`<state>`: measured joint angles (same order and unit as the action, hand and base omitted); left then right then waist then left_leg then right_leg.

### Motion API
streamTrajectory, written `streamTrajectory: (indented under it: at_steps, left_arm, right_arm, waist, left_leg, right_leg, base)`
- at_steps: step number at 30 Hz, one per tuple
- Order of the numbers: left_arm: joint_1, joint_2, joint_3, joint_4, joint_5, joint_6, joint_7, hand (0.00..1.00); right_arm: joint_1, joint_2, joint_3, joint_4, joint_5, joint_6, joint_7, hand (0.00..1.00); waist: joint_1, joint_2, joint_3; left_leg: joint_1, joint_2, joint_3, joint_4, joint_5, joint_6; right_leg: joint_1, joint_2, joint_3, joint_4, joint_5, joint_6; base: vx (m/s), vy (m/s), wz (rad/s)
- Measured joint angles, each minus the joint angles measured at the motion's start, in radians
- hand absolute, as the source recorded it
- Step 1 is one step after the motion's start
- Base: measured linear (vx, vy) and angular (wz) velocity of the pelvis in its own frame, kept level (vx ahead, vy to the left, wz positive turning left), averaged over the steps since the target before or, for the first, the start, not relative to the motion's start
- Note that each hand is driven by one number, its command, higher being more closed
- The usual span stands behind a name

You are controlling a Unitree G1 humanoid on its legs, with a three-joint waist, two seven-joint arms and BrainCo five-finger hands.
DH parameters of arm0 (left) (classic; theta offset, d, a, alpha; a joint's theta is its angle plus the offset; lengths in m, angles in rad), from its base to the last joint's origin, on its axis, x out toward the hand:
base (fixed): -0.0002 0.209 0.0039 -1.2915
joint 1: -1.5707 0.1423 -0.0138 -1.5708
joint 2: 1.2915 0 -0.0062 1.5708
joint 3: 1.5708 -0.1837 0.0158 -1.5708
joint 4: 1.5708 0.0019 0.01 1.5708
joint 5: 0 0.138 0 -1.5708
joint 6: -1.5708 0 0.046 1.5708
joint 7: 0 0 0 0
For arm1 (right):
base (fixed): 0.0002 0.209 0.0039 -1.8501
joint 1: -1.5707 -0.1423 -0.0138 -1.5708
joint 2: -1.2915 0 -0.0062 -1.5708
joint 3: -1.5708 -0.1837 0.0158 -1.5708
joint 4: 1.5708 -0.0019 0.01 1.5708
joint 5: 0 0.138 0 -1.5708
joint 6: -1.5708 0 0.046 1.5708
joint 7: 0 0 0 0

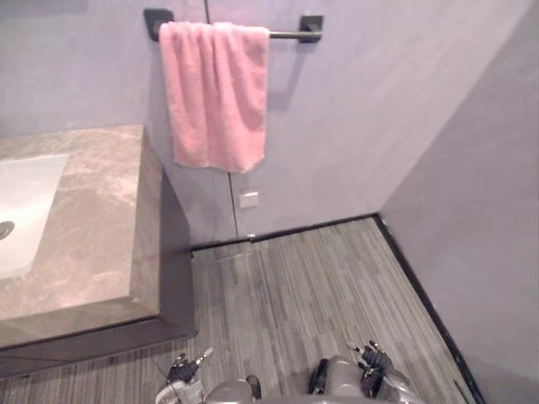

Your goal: Organize washtable

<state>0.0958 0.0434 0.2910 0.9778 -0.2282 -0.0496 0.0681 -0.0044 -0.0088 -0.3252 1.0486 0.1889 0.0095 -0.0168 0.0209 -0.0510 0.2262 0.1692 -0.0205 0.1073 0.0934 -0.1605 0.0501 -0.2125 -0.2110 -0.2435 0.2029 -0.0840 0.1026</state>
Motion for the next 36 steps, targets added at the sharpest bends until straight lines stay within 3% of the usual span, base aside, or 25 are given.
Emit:
streamTrajectory:
  at_steps: [1,3,4,5,6,7,8,9,11,13,15,16,17,18,20,22,25,30,36]
  left_arm:
    - [0.003,-0.009,0.023,-0.003,0.004,0.001,0.001,0.0]
    - [0.018,-0.026,0.057,-0.013,0.005,0.0,0.002,0.0]
    - [0.027,-0.045,0.074,-0.015,0.006,0.001,0.002,0.0]
    - [0.045,-0.059,0.075,-0.015,0.006,0.001,0.0,0.0]
    - [0.041,-0.059,0.078,-0.015,0.006,0.003,0.0,0.0]
    - [0.034,-0.088,0.094,-0.024,0.006,0.003,-0.001,0.0]
    - [0.03,-0.101,0.106,-0.026,0.005,0.002,-0.001,0.0]
    - [0.03,-0.106,0.113,-0.024,0.004,0.002,0.0,0.0]
    - [0.029,-0.097,0.106,-0.024,0.004,0.002,0.0,0.0]
    - [0.031,-0.095,0.093,-0.024,0.003,0.001,0.0,0.0]
    - [0.03,-0.093,0.071,-0.025,0.003,0.001,0.0,0.0]
    - [0.027,-0.093,0.057,-0.022,0.003,0.001,0.001,0.0]
    - [0.026,-0.089,0.051,-0.013,-0.004,0.0,0.001,0.0]
    - [0.023,-0.085,0.045,-0.008,-0.004,0.001,0.002,0.0]
    - [0.02,-0.045,0.022,0.006,-0.004,0.002,0.0,0.0]
    - [0.021,-0.032,0.021,0.014,-0.003,0.002,0.001,0.0]
    - [0.02,-0.018,0.014,0.034,0.005,0.003,0.0,0.0]
    - [0.009,0.013,-0.073,0.022,0.087,0.007,0.002,0.0]
    - [0.008,0.11,-0.137,-0.281,0.153,0.0,-0.006,0.0]
  right_arm:
    - [0.015,0.002,-0.009,-0.007,0.001,0.0,0.0,0.0]
    - [0.041,0.009,-0.023,-0.02,0.017,0.0,0.0,0.0]
    - [0.054,0.003,-0.031,-0.03,0.029,0.001,0.001,0.0]
    - [0.072,0.003,-0.03,-0.055,0.032,0.0,0.0,0.0]
    - [0.073,0.005,-0.03,-0.056,0.033,0.0,-0.002,0.0]
    - [0.076,-0.007,-0.03,-0.058,0.033,0.001,-0.002,0.0]
    - [0.077,-0.014,-0.031,-0.062,0.036,0.001,-0.004,0.0]
    - [0.068,-0.019,-0.03,-0.063,0.039,0.0,-0.006,0.0]
    - [0.063,-0.016,-0.031,-0.061,0.054,0.001,-0.008,0.0]
    - [0.038,-0.02,-0.04,-0.057,0.077,0.0,-0.01,0.0]
    - [0.011,-0.021,-0.039,-0.054,0.079,-0.001,-0.01,0.0]
    - [0.007,-0.028,-0.037,-0.054,0.082,-0.002,-0.007,0.0]
    - [0.007,-0.027,-0.037,-0.043,0.088,0.001,-0.01,0.0]
    - [0.017,-0.016,-0.036,-0.043,0.089,0.002,-0.012,0.0]
    - [0.056,0.006,-0.04,-0.041,0.088,0.001,-0.025,0.0]
    - [0.076,0.005,-0.04,-0.037,0.087,0.002,-0.028,0.0]
    - [0.079,0.005,-0.039,-0.012,0.076,0.005,-0.027,0.0]
    - [0.068,-0.011,-0.009,-0.012,0.065,0.018,-0.023,0.0]
    - [0.031,-0.061,0.057,-0.053,0.052,0.015,-0.017,0.0]
  waist:
    - [-0.001,0.002,0.0]
    - [0.001,-0.001,-0.022]
    - [-0.001,0.027,-0.039]
    - [-0.003,0.046,-0.067]
    - [-0.006,0.045,-0.071]
    - [-0.005,0.077,-0.077]
    - [-0.001,0.093,-0.079]
    - [0.003,0.102,-0.075]
    - [-0.005,0.089,-0.068]
    - [-0.001,0.082,-0.064]
    - [-0.002,0.086,-0.065]
    - [-0.002,0.104,-0.069]
    - [0.015,0.108,-0.074]
    - [0.017,0.101,-0.08]
    - [0.014,0.049,-0.087]
    - [0.017,0.031,-0.098]
    - [0.006,0.023,-0.109]
    - [-0.005,0.046,-0.112]
    - [-0.007,0.052,-0.112]
  left_leg:
    - [0.016,0.011,-0.021,0.035,-0.049,-0.018]
    - [0.038,0.029,-0.062,0.103,-0.138,-0.042]
    - [0.05,0.073,-0.083,0.145,-0.193,-0.065]
    - [0.037,0.123,-0.09,0.222,-0.218,-0.094]
    - [-0.003,0.144,-0.088,0.308,-0.217,-0.096]
    - [-0.093,0.199,-0.076,0.486,-0.187,-0.135]
    - [-0.124,0.229,-0.068,0.559,-0.161,-0.144]
    - [-0.175,0.291,-0.021,0.667,-0.128,-0.153]
    - [-0.183,0.34,0.082,0.66,-0.133,-0.155]
    - [-0.181,0.32,0.142,0.474,-0.129,-0.16]
    - [-0.197,0.287,0.137,0.292,-0.104,-0.186]
    - [-0.221,0.273,0.127,0.176,-0.027,-0.187]
    - [-0.215,0.261,0.091,0.158,0.058,-0.18]
    - [-0.203,0.246,0.09,0.139,0.061,-0.179]
    - [-0.161,0.2,0.098,0.061,0.078,-0.164]
    - [-0.128,0.171,0.115,0.004,0.101,-0.153]
    - [-0.098,0.138,0.124,-0.041,0.111,-0.143]
    - [-0.092,0.125,0.131,-0.068,0.114,-0.137]
    - [-0.095,0.126,0.144,-0.085,0.122,-0.134]
  right_leg:
    - [0.0,0.007,0.011,-0.088,0.052,0.0]
    - [-0.004,0.009,0.033,-0.083,0.07,-0.013]
    - [-0.003,0.035,0.025,-0.024,0.126,-0.043]
    - [0.007,0.061,-0.02,0.019,0.142,-0.047]
    - [0.01,0.06,-0.044,0.037,0.161,-0.057]
    - [0.031,0.093,-0.087,0.047,0.134,-0.084]
    - [0.047,0.109,-0.105,0.041,0.124,-0.099]
    - [0.089,0.13,-0.122,0.008,0.113,-0.115]
    - [0.185,0.135,-0.141,-0.066,0.113,-0.115]
    - [0.259,0.114,-0.14,-0.12,0.113,-0.115]
    - [0.259,0.107,-0.137,-0.139,0.116,-0.106]
    - [0.259,0.121,-0.134,-0.16,0.119,-0.087]
    - [0.265,0.131,-0.109,-0.176,0.123,-0.069]
    - [0.274,0.127,-0.106,-0.187,0.127,-0.059]
    - [0.29,0.094,-0.099,-0.203,0.125,-0.04]
    - [0.288,0.072,-0.087,-0.207,0.127,-0.028]
    - [0.294,0.048,-0.081,-0.208,0.122,-0.014]
    - [0.284,0.041,-0.073,-0.213,0.122,-0.013]
    - [0.259,0.045,-0.053,-0.208,0.122,-0.013]
  base:
    - [0.44,-0.254,0.56]
    - [0.51,-0.319,0.55]
    - [0.62,-0.365,0.6]
    - [0.63,-0.362,0.69]
    - [0.59,-0.381,0.76]
    - [0.44,-0.327,0.54]
    - [0.62,-0.41,0.41]
    - [0.5,-0.279,0.31]
    - [0.46,-0.255,0.33]
    - [0.31,-0.13,0.13]
    - [0.12,0.017,-0.09]
    - [0.11,0.094,-0.35]
    - [0.14,0.127,-0.36]
    - [0.14,0.123,-0.18]
    - [0.12,0.104,0.11]
    - [0.11,0.104,-0.09]
    - [0.09,0.08,-0.04]
    - [0.04,0.027,-0.03]
    - [-0.01,-0.009,-0.08]
